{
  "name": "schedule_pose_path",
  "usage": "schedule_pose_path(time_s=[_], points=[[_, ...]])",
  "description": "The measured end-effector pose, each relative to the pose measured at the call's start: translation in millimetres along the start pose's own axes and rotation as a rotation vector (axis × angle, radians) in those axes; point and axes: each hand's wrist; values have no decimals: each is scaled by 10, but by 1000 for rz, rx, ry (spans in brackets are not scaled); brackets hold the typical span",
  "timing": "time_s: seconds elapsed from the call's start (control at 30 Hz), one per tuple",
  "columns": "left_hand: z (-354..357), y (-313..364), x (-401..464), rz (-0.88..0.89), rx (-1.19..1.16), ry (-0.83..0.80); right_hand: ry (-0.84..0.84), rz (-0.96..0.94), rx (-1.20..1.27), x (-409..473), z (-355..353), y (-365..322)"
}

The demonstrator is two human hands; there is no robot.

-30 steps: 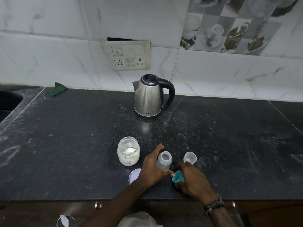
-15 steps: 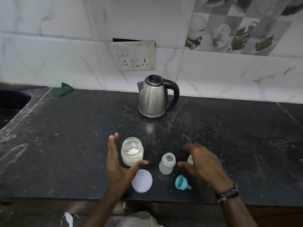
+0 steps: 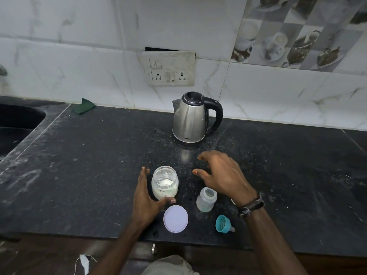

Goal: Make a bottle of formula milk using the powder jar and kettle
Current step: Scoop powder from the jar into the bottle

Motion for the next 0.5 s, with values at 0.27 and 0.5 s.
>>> schedule_pose_path(time_s=[0.27, 0.5], points=[[-2, -53, 103, 16, -127, -67, -179, -244, 35, 372, -28, -393], [40, -101, 136, 86, -46, -30, -660, -304, -252, 884, 171, -841]])
Point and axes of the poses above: each hand's wrist, its own x-axis towards the middle knuckle, its own z-axis out of the palm, y = z × x, and after that the axes turned 14 degrees about -y, right-handed
